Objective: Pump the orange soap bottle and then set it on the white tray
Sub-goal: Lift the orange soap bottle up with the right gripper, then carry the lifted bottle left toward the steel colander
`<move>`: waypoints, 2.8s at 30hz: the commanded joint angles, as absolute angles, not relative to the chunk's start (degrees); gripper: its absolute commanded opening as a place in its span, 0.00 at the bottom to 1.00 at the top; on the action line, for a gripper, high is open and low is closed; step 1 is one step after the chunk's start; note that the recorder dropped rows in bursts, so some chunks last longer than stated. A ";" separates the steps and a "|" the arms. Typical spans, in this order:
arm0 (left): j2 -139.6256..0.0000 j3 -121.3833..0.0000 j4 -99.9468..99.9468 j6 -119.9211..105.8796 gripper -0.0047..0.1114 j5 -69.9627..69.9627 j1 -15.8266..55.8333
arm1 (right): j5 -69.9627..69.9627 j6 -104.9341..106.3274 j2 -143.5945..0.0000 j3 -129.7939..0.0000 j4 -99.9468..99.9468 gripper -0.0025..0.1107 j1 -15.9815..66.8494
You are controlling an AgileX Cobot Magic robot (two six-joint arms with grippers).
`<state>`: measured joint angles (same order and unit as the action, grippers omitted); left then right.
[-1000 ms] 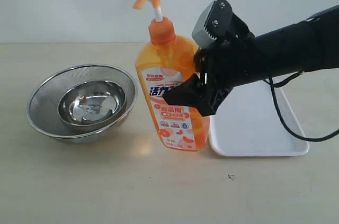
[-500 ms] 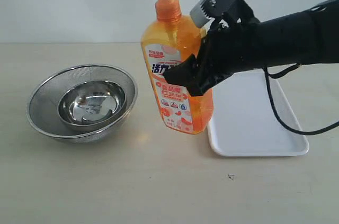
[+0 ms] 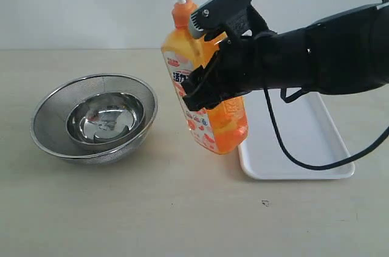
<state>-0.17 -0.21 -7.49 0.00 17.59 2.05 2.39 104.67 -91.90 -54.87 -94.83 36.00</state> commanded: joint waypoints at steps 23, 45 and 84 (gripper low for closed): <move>0.00 0.00 -7.40 -0.47 0.08 17.17 1.87 | -35.46 50.34 -89.56 -54.75 -58.65 0.02 47.86; 0.00 0.00 -7.40 -0.47 0.08 17.17 1.87 | -54.81 24.29 -97.85 -45.98 -38.50 0.02 48.53; 0.00 0.00 -7.40 -0.47 0.08 17.17 1.87 | -58.60 42.89 -97.92 -49.66 -54.86 0.02 52.26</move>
